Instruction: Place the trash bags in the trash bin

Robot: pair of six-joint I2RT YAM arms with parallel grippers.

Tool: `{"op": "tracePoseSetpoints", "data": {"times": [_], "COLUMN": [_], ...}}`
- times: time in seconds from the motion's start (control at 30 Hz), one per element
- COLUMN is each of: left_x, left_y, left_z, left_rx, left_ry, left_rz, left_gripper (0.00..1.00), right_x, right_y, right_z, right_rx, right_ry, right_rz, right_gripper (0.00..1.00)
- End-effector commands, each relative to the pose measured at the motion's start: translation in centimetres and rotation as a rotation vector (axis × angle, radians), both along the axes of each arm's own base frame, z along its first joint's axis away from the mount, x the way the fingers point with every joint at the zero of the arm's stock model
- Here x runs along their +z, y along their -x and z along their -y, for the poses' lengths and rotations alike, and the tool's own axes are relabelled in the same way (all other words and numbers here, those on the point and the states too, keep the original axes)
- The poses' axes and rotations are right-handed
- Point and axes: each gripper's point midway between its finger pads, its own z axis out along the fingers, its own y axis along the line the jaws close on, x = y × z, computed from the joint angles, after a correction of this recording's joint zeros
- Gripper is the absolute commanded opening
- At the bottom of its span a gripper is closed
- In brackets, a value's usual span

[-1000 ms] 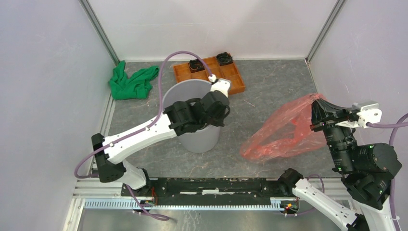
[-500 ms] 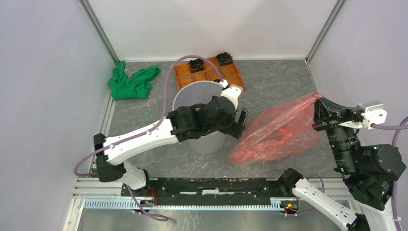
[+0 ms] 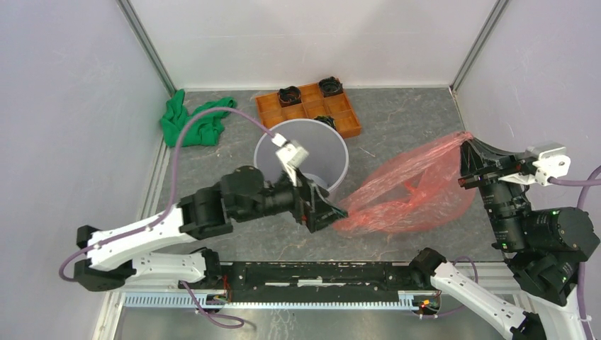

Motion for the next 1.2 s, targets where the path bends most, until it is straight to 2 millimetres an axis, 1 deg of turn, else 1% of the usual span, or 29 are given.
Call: {"op": "tracePoseSetpoints", "data": {"times": [0.0,0.1,0.13,0.17,0.2,0.27,0.33,0.37,0.4,0.43,0.5,0.53,0.57,0.63,0.67,0.77,0.8,0.87,0.93,1.0,1.1,1.17], "left_x": [-2.1,-4.0,-4.5,-5.0,-5.2,-5.2,-3.9,-2.8,-1.5,-0.1,3.0,5.2,6.6,9.7,10.6,14.2,16.1,17.8,18.9,18.9,17.9,17.2], "left_y": [2.5,1.7,1.7,1.4,1.3,0.6,-0.3,-0.8,-1.1,-1.3,-2.0,-2.5,-3.0,-4.3,-5.0,-6.7,-7.0,-7.4,-7.3,-7.2,-7.3,-7.3], "left_z": [3.1,4.2,4.8,5.3,5.7,5.9,5.5,5.3,5.1,5.0,4.6,4.3,4.0,3.3,3.0,0.8,-0.5,-2.9,-5.3,-7.9,-12.2,-14.4], "left_rx": [-0.089,-0.026,-0.024,-0.01,-0.002,0.035,0.081,0.104,0.116,0.118,0.144,0.17,0.193,0.255,0.292,0.407,0.443,0.501,0.53,0.567,0.646,0.687], "left_ry": [0.002,-0.045,-0.06,-0.078,-0.092,-0.117,-0.115,-0.103,-0.09,-0.079,-0.068,-0.048,-0.047,-0.034,-0.043,-0.053,-0.034,-0.026,-0.005,0.008,0.021,0.035], "left_rz": [-0.047,-0.051,-0.049,-0.047,-0.048,-0.038,-0.012,0.008,0.031,0.063,0.124,0.159,0.193,0.266,0.3,0.382,0.399,0.417,0.427,0.416,0.385,0.365], "left_gripper": [1.0,1.0,0.97,0.93,0.83,0.59,0.33,0.24,0.18,0.14,0.1,0.08,0.08,0.08,0.08,0.06,0.06,0.06,0.06,0.06,0.04,0.03], "right_x": [2.0,2.4,2.4,2.5,2.6,3.0,3.5,3.7,3.9,4.1,4.7,5.0,5.5,6.7,7.2,8.6,9.3,10.2,10.7,10.7,10.2,10.0], "right_y": [0.2,0.5,0.6,0.7,0.8,1.0,1.4,1.6,1.8,1.9,2.1,2.1,2.2,2.6,2.7,2.7,2.7,2.3,2.1,1.7,0.5,-0.7], "right_z": [-0.4,-0.5,-0.5,-0.4,-0.3,0.0,0.3,0.6,0.7,0.8,0.9,0.6,0.3,-1.2,-2.0,-4.7,-5.5,-7.6,-9.7,-11.9,-15.0,-16.6], "right_rx": [0.03,0.048,0.048,0.05,0.048,0.044,0.041,0.039,0.038,0.039,0.044,0.054,0.073,0.145,0.183,0.295,0.329,0.4,0.483,0.572,0.661,0.693], "right_ry": [-0.031,-0.045,-0.049,-0.055,-0.054,-0.051,-0.05,-0.053,-0.057,-0.058,-0.057,-0.049,-0.043,-0.025,-0.018,-0.004,-0.004,-0.015,-0.036,-0.072,-0.08,-0.095], "right_rz": [0.033,0.042,0.043,0.046,0.046,0.045,0.053,0.06,0.068,0.072,0.083,0.086,0.096,0.133,0.154,0.202,0.216,0.224,0.238,0.23,0.209,0.191], "right_gripper": [0.01,0.01,0.01,0.01,0.01,0.01,0.01,0.01,0.01,0.01,0.01,0.01,0.01,0.01,0.01,0.01,0.01,0.01,0.01,0.01,0.01,0.01]}}
